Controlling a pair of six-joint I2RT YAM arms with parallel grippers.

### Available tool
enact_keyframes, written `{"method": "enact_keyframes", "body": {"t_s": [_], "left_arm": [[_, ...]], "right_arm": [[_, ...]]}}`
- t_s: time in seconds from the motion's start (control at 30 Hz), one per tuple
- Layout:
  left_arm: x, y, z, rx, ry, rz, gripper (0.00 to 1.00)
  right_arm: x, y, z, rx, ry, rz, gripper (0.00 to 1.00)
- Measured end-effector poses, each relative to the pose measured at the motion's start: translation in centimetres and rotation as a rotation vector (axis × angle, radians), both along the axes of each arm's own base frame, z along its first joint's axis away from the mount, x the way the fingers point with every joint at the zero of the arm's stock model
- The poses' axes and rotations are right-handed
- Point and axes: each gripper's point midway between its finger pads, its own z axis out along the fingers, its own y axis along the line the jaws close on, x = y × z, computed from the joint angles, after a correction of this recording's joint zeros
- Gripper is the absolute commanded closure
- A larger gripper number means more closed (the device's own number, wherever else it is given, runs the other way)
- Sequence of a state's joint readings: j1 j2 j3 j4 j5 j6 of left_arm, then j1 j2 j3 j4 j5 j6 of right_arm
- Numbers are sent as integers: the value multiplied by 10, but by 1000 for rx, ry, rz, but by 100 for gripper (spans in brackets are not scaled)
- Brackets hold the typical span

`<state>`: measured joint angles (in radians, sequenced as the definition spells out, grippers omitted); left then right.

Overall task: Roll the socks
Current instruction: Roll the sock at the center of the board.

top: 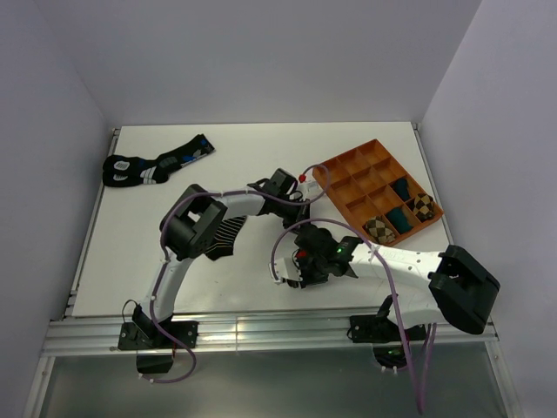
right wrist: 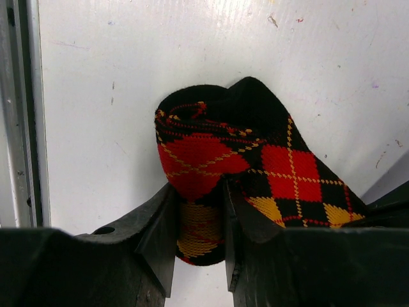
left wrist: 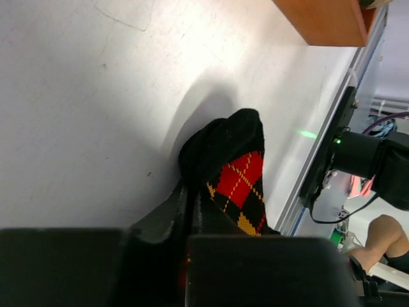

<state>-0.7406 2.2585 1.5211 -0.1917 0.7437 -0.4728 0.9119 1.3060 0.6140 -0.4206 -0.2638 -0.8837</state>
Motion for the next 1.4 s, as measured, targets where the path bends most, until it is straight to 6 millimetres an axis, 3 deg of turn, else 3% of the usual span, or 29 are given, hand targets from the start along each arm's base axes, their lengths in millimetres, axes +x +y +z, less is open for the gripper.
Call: {"method": "enact_keyframes", "body": {"t_s": [0.13,0.27,0.53,0.73,0.9,1.03,1.27,1.4], "left_arm": [[-1,-1,0,-30,16,14,100],[0,12,0,-36,35,75,100],[26,80,-1,41,61,328,100],[41,110,-1,79,44,438,100],[55,123,-1,85,23,493,100],[65,130,-1,89,7,534,100],[67,130,-1,68,3,569,99],[65,132,0,65,-11,591,87]], "right_arm": [[0,0,0,0,0,0,78],[0,-1,1,-2,4,-2,78],[11,7,5,-8,13,3,80],[29,28,13,-4,61,23,80],[50,46,20,-8,207,34,80],[64,46,14,-30,353,23,80],[67,45,12,-24,609,5,79],[64,45,12,-28,669,0,80]]}}
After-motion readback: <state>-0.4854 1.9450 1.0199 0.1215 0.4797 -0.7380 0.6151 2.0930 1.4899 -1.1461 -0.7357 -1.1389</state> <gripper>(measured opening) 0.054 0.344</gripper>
